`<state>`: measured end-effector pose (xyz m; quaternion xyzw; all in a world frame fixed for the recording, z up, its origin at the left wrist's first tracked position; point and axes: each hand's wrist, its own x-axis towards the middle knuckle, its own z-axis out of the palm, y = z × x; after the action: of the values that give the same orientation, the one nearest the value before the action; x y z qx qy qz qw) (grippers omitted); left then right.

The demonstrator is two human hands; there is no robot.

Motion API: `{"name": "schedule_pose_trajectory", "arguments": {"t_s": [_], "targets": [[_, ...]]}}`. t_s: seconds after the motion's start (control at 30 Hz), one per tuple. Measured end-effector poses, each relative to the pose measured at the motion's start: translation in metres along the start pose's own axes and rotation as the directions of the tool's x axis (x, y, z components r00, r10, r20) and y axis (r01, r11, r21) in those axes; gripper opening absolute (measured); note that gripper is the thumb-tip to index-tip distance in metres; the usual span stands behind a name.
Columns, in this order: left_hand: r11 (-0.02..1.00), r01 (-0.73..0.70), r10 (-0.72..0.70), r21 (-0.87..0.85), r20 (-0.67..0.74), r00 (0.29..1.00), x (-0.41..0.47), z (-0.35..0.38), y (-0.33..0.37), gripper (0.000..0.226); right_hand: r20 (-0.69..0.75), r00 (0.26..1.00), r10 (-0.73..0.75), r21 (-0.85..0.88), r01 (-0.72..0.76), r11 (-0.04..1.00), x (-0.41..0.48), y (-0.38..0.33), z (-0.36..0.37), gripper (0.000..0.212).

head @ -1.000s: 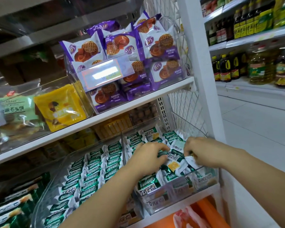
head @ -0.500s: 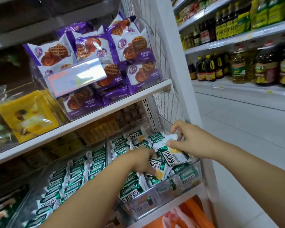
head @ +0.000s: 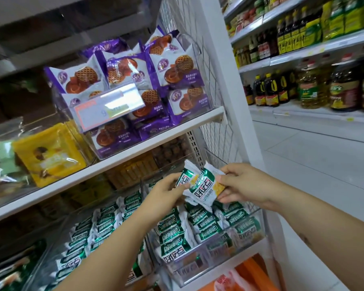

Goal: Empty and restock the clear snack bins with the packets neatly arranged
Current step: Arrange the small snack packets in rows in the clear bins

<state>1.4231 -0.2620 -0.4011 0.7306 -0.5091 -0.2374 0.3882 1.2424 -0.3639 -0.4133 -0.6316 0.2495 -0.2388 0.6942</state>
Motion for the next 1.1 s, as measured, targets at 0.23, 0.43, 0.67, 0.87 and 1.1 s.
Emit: {"name": "schedule_pose_trajectory", "arguments": {"t_s": [0.23, 0.43, 0.67, 0.87, 1.1], "targets": [[0.991, -0.066, 0.055, 0.118, 0.094, 0.994, -0.015, -0.009, -0.001, 0.057, -0.056, 0.998, -0.033, 0.056, 0.036, 0.998, 0.006, 0.006, 0.018, 0.013], [0.957, -0.142, 0.151, 0.253, -0.017, 0.988, -0.015, -0.010, -0.008, 0.047, -0.013, 0.997, -0.078, -0.449, 0.064, 0.891, 0.011, 0.004, 0.025, 0.056], [0.765, -0.301, 0.327, 0.570, 0.061, 0.943, -0.008, -0.004, -0.011, 0.071, 0.229, 0.921, -0.315, -0.749, 0.373, 0.547, 0.022, -0.003, 0.027, 0.068], [0.908, -0.144, 0.254, 0.393, -0.244, 0.936, -0.006, -0.039, -0.027, 0.036, 0.073, 0.959, -0.275, -0.689, 0.248, 0.681, 0.041, 0.009, 0.020, 0.047], [0.961, 0.034, 0.078, 0.273, -0.389, 0.918, 0.001, -0.039, -0.070, 0.018, 0.067, 0.917, -0.393, -0.833, 0.268, 0.483, 0.111, 0.018, 0.026, 0.056]]}}
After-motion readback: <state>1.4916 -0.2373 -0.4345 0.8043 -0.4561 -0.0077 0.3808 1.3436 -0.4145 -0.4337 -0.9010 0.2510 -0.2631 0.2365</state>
